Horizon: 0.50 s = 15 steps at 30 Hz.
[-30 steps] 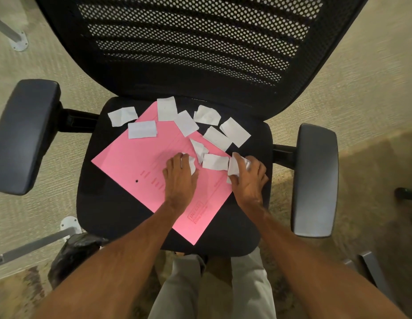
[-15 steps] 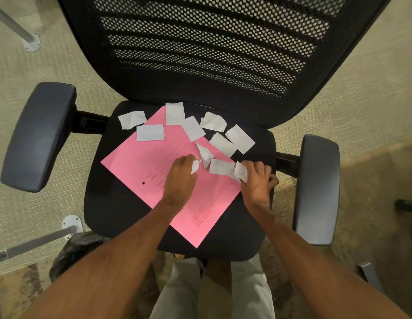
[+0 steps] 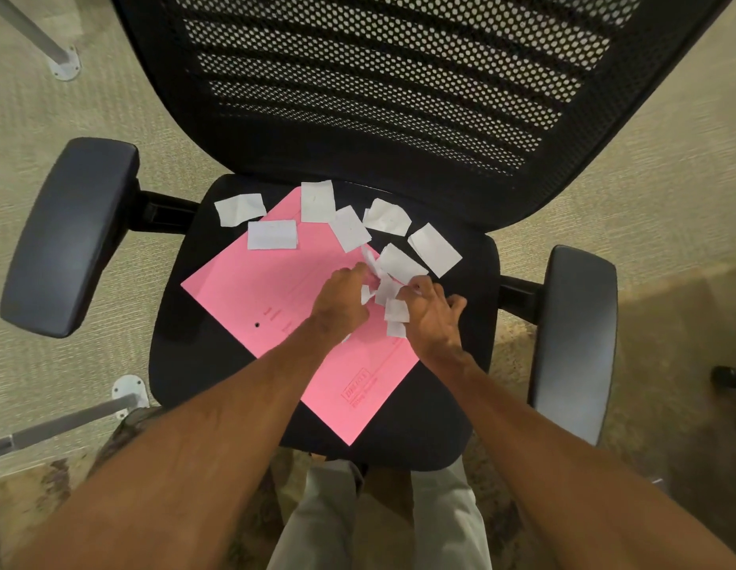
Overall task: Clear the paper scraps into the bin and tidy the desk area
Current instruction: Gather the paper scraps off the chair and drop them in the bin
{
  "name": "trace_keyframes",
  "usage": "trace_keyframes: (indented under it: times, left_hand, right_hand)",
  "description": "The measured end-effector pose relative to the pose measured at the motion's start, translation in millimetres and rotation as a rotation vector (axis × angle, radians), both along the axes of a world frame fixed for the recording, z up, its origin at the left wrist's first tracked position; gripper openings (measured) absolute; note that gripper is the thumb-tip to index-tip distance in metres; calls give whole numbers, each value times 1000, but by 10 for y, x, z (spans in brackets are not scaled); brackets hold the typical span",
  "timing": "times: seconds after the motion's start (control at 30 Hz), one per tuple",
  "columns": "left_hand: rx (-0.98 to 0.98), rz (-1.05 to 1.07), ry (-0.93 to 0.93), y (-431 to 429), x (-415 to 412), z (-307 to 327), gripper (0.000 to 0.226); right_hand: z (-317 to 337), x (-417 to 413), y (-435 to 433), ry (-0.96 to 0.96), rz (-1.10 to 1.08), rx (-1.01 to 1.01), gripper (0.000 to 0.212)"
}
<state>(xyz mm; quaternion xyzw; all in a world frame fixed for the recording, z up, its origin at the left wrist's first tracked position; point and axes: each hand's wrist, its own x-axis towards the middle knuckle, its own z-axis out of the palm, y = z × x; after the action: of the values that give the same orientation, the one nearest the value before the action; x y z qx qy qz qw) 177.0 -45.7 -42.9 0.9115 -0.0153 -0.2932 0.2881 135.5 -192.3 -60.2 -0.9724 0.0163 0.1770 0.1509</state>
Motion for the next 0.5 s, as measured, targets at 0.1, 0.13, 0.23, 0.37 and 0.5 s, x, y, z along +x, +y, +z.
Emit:
trace_keyframes:
  times: [0.1, 0.13, 0.23, 0.37, 0.5]
  left_hand:
    - [95, -103, -38, -74, -23, 14, 93]
    - [116, -143, -58, -85, -20, 19, 99]
    - [135, -191, -54, -103, 7, 12, 94]
    - [136, -120, -50, -114, -30, -46, 71]
    - [150, -59, -96, -106, -104, -85, 63]
  right_hand:
    - [14, 3, 1, 30, 31, -43, 51]
    - [16, -4, -2, 33, 42, -55, 53]
    - [30, -32, -7, 15, 46, -73, 53]
    - [28, -35, -17, -3, 21, -74, 54]
    - [2, -17, -23, 20, -43, -47, 54]
